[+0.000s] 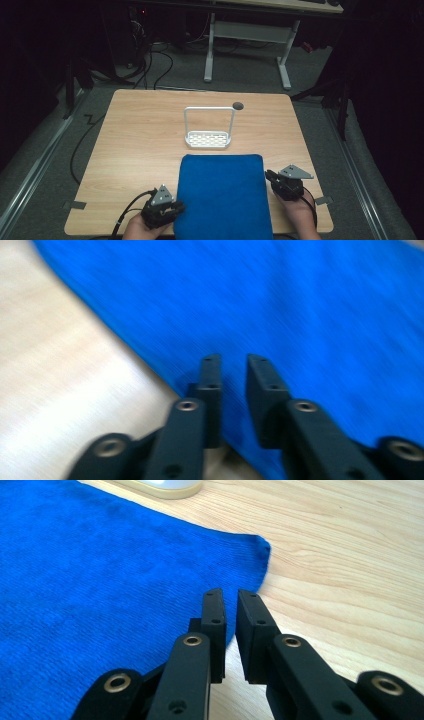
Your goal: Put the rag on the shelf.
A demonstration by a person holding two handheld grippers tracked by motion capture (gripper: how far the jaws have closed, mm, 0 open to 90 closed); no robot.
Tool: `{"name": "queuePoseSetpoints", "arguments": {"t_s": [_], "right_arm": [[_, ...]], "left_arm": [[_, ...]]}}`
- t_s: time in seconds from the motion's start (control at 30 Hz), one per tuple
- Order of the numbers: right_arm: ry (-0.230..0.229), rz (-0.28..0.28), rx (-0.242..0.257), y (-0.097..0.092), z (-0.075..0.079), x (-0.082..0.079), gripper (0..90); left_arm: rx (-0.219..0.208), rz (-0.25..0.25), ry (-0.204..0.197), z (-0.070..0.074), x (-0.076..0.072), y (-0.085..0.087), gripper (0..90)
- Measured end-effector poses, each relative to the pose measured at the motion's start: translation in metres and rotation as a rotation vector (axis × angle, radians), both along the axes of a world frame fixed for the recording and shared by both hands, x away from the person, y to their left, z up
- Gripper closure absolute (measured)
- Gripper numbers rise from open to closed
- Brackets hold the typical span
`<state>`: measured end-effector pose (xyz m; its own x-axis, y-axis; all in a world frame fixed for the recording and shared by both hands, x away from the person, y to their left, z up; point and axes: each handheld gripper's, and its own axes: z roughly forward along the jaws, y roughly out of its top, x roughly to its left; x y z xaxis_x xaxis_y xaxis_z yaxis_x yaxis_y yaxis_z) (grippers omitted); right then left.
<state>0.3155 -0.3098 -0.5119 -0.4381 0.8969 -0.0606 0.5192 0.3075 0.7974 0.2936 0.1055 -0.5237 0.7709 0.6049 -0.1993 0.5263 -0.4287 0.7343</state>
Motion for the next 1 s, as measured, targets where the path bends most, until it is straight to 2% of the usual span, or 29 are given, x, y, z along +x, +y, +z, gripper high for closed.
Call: {"name": "queuePoseSetpoints", "arguments": {"t_s": [0.07, 0.1, 0.17, 0.23, 0.3, 0.33, 0.43, 0.6, 0.67, 0.7, 0.83, 0.9, 1.0], "right_arm": [[0.003, 0.007, -0.002, 0.003, 0.000, 0.002, 83.5], [0.006, 0.016, -0.007, 0.005, -0.001, 0.003, 83.5], [0.014, 0.026, -0.015, 0.009, -0.003, 0.006, 83.5], [0.034, 0.030, -0.007, 0.013, -0.005, 0.012, 83.6], [0.048, 0.036, -0.028, 0.017, -0.009, 0.018, 83.8], [0.055, 0.038, -0.036, 0.018, -0.010, 0.020, 84.2], [0.095, 0.034, -0.058, 0.022, -0.014, 0.027, 85.9], [0.112, 0.048, -0.052, 0.031, -0.015, 0.025, 88.2], [0.114, 0.073, -0.050, 0.038, -0.015, 0.021, 88.3], [0.124, 0.103, -0.049, 0.049, -0.014, 0.014, 88.2], [0.127, 0.148, -0.067, 0.063, -0.013, 0.006, 88.1], [0.133, 0.172, -0.081, 0.073, -0.012, 0.001, 88.1], [0.135, 0.185, -0.099, 0.080, -0.011, -0.003, 88.1]], "left_arm": [[-0.030, 0.020, 0.004, 0.001, 0.018, -0.002, 70.8], [-0.029, 0.032, -0.005, 0.002, 0.027, -0.004, 69.7], [-0.015, 0.056, -0.024, 0.002, 0.045, -0.011, 69.2], [-0.003, 0.076, -0.023, -0.001, 0.062, -0.017, 68.9], [0.025, 0.085, -0.018, -0.005, 0.070, -0.020, 68.6], [0.023, 0.086, -0.020, -0.007, 0.071, -0.020, 69.0], [0.028, 0.091, -0.023, -0.007, 0.069, -0.017, 71.0], [0.041, 0.086, -0.030, -0.007, 0.060, -0.005, 72.3], [0.047, 0.083, -0.035, -0.006, 0.054, 0.002, 72.5], [0.049, 0.081, -0.036, -0.006, 0.052, 0.007, 72.8], [0.004, 0.091, -0.014, -0.009, 0.042, 0.028, 72.8], [-0.030, 0.102, 0.021, -0.010, 0.038, 0.039, 73.0], [-0.021, 0.096, 0.028, -0.009, 0.029, 0.046, 73.0]]}}
